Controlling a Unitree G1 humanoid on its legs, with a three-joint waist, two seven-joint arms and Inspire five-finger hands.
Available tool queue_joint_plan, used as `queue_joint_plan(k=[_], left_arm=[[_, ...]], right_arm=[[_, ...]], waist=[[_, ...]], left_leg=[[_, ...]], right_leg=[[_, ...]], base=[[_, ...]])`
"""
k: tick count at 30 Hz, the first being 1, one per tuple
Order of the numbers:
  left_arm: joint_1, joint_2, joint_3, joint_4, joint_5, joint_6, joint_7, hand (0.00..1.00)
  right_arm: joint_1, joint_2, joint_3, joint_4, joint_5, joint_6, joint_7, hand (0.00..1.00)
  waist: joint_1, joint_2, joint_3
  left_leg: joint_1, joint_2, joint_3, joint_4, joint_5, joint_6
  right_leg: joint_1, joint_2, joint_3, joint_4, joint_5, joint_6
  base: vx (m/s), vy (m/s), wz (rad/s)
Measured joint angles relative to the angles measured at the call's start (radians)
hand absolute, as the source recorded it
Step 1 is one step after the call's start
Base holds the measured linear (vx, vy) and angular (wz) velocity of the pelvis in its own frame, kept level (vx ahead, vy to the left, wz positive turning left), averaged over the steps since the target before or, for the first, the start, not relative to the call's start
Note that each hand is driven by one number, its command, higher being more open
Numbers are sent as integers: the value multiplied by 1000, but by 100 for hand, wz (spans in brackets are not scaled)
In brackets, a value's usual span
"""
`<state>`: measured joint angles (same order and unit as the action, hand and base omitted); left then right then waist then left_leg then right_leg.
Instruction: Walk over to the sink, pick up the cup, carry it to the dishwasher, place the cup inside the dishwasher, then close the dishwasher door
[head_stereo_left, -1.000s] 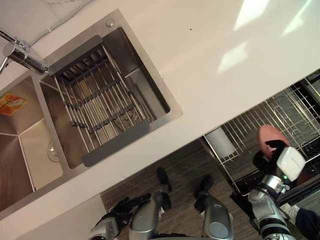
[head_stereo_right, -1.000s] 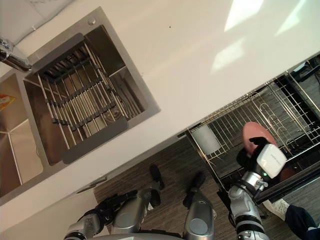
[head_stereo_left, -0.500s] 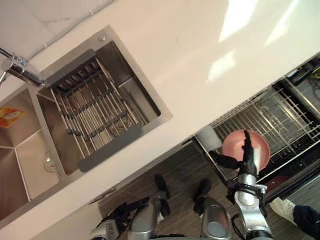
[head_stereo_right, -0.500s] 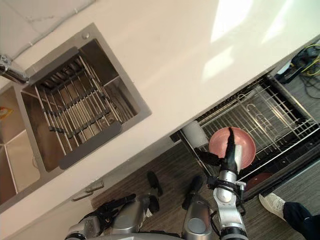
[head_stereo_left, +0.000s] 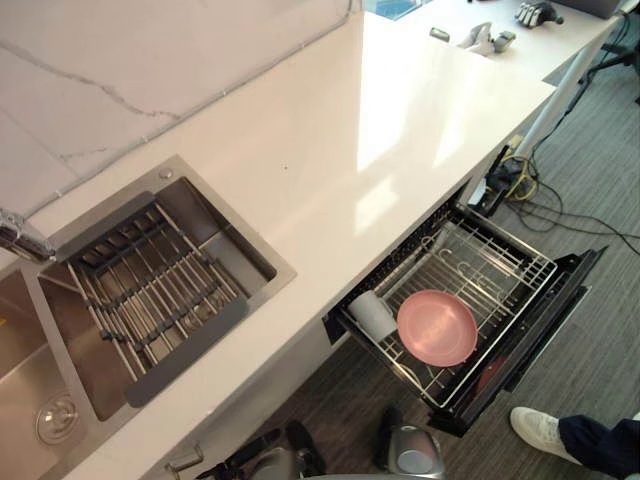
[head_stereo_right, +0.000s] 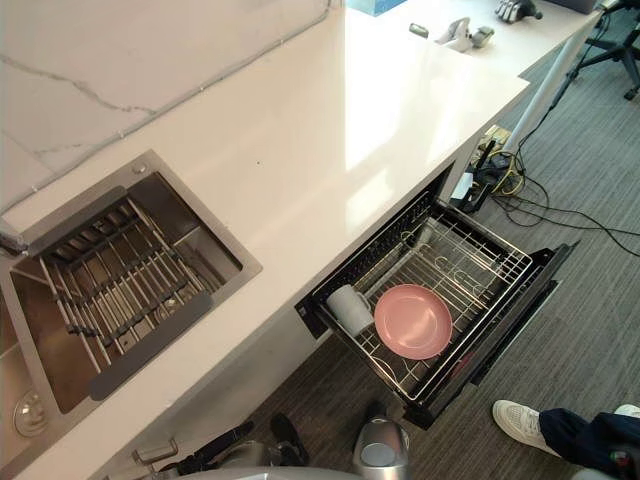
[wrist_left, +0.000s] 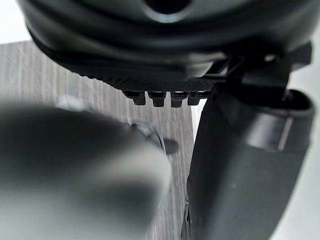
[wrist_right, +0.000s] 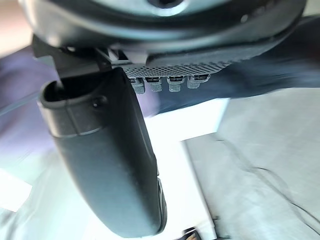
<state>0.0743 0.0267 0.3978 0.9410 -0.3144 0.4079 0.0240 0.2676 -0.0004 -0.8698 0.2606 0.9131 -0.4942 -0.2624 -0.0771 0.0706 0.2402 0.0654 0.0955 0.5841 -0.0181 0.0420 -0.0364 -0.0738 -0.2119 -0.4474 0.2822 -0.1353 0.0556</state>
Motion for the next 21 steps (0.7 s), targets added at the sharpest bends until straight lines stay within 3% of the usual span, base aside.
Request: queue_joint_plan(k=[2, 6, 7, 11, 15, 21], left_arm=[[5, -18, 10, 0, -1, 0, 15, 100], [17, -58, 15, -4, 0, -13, 23, 100], [23, -66, 25, -17, 0, -21, 23, 100], [37, -76, 59, -32, 0, -27, 20, 100], [39, -71, 59, -32, 2, -38, 15, 100], [42, -46, 26, -38, 32, -42, -8, 100]], right_arm=[[4, 80, 101, 7, 79, 22, 69, 100], [-13, 74, 311, 21, 108, 88, 174, 100], [-16, 73, 326, 21, 92, 67, 184, 100], [-13, 71, 336, 26, 97, 94, 250, 100], [-18, 28, 371, 84, 96, 167, 320, 100], [-152, -98, 450, 224, -14, 291, 323, 100]], waist=[[3, 18, -14], [31, 56, -41], [41, 53, -42], [51, 43, -55], [62, 38, -72], [95, 30, -91]], left_leg=[[-3, 2, 2, 8, -23, 6], [-8, -6, 8, 20, -36, 14], [-14, -7, 17, 21, -35, 15], [-31, -22, 6, 16, -22, 20], [-28, -35, -45, 6, -10, 25], [-41, -40, -143, -23, 47, 24]], right_leg=[[4, -6, -7, 0, -1, 2], [25, -35, -53, 3, -5, 18], [28, -47, -73, 7, -8, 23], [27, -68, -104, 14, -8, 35], [63, -79, -162, 5, -7, 43], [114, -64, -261, -29, -6, 46]], base=[[-8, 8, 6], [18, 57, 36], [29, 63, 55], [48, 44, 28], [45, 3, 36], [-63, -24, 46]])
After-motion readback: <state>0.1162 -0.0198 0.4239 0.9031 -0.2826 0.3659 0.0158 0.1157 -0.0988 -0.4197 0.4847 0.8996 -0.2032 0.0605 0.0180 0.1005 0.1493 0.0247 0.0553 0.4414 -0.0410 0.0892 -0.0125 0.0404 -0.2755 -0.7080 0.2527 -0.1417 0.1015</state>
